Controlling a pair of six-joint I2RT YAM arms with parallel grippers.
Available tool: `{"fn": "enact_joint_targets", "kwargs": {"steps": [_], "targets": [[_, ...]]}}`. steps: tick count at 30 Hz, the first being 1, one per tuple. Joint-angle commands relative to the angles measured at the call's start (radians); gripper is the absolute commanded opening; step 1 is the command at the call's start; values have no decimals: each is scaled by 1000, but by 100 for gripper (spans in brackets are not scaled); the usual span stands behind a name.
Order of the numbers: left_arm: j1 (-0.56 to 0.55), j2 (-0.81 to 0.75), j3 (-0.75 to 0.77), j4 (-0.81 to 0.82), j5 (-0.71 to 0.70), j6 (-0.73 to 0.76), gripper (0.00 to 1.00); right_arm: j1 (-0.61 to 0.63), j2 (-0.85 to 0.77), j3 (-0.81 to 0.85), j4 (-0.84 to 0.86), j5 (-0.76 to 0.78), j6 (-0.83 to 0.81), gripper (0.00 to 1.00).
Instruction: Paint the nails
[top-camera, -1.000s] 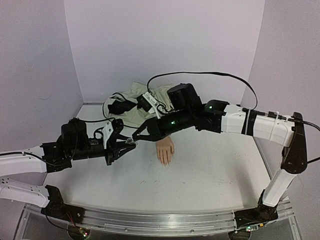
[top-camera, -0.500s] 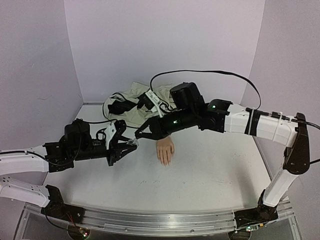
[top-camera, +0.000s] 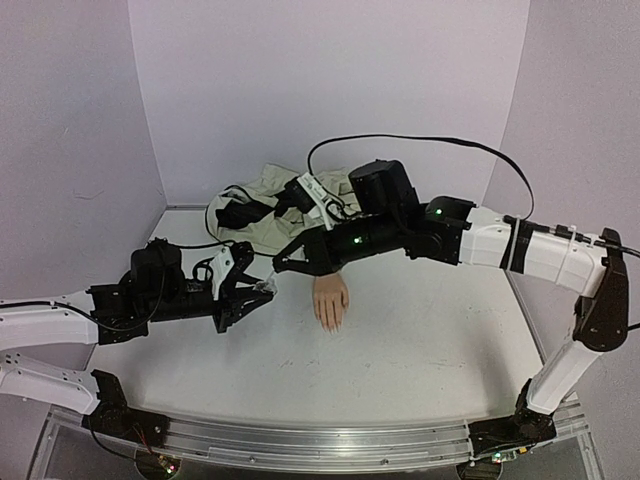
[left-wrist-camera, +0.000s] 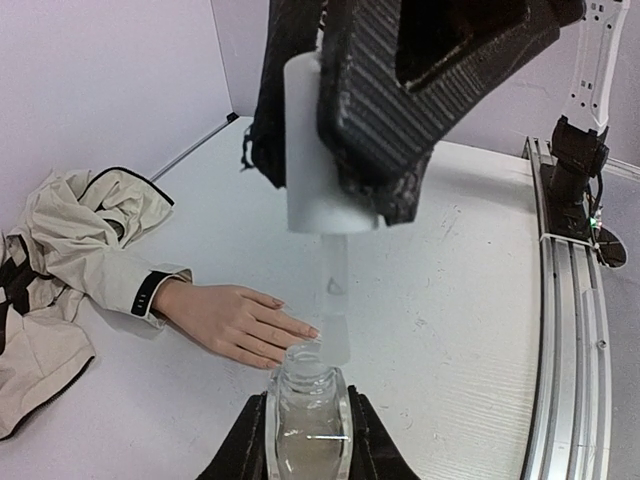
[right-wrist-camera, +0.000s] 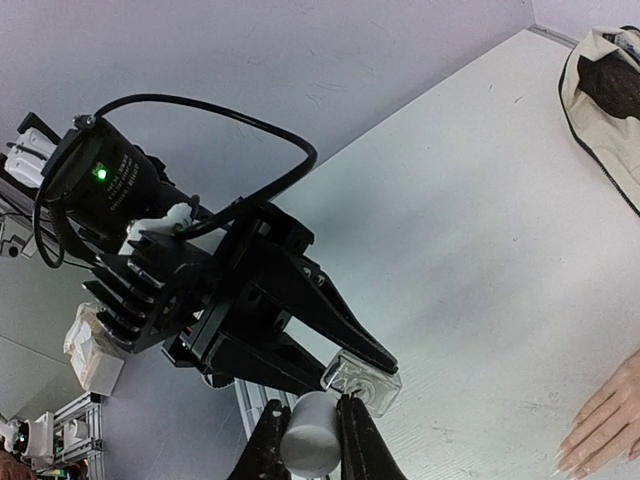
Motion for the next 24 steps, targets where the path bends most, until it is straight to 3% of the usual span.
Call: {"fn": "enact_joint_targets", "kwargs": {"steps": [1,9,17,24], "targets": [[2,-8,17,33,-10,1,0,3,-55,-4,40,-1,0,0],[3,-33,-6,33,-76,-30,0,-3,-109,-52,53,37,-45,0],[31,-81,-29,32,-271,-158,0,-135,-218,-324,166,-100,-324,0],[111,-53,15,29,-264,-208,0,-233,-166,-428,169,-107,-494,0]]}}
